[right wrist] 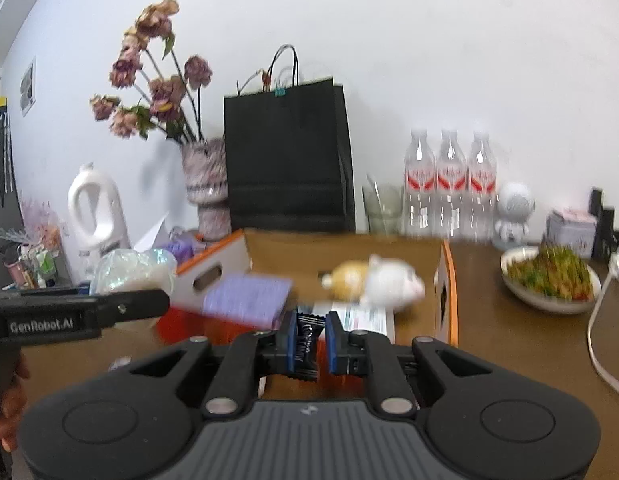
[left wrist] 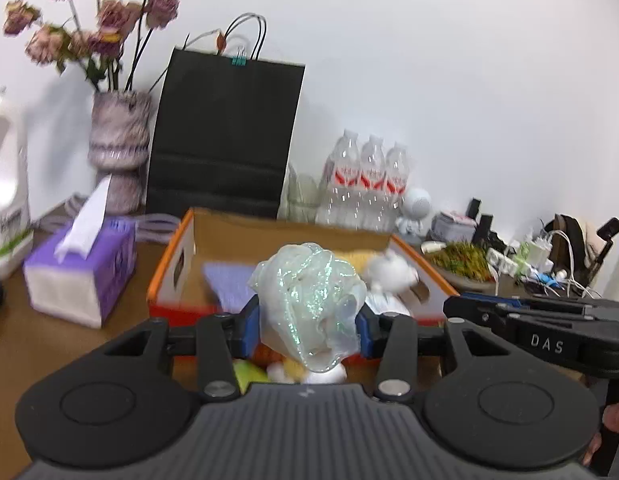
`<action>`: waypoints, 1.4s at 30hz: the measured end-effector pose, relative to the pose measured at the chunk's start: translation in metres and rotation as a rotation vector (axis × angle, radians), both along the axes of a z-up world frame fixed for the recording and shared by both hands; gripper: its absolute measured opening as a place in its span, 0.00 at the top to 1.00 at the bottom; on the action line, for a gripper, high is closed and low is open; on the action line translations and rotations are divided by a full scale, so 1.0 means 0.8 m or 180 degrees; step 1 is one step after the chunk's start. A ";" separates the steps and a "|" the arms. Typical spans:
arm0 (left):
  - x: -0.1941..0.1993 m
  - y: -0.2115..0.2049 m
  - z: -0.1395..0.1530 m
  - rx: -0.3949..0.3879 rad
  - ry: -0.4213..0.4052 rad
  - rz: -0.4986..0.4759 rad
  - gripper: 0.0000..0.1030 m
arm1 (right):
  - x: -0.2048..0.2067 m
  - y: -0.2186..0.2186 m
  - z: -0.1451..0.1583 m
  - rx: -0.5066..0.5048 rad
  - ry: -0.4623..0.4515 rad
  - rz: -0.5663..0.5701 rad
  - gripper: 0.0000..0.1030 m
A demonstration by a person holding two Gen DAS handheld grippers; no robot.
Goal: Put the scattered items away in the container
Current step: 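Carry the clear bag and black packet into the box and open both grippers, then move the left gripper to the green tissue pack while the right approaches the crumpled white tissue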
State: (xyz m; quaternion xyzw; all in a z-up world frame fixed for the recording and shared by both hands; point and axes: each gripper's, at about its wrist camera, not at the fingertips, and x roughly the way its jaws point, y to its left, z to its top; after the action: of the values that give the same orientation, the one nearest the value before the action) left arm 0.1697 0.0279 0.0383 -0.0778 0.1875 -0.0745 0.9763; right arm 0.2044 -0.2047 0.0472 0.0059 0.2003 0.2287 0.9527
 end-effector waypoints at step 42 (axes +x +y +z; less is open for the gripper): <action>0.161 0.041 -0.037 0.0037 0.0482 0.0651 0.00 | 0.171 0.049 -0.039 -0.0113 0.0614 -0.0158 0.00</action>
State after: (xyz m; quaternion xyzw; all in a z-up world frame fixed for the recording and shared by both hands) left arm 0.2986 0.0603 0.0086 -0.0962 0.2522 0.0327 0.9623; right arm 0.3411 -0.1656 0.0158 0.0160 0.2949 0.1998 0.9343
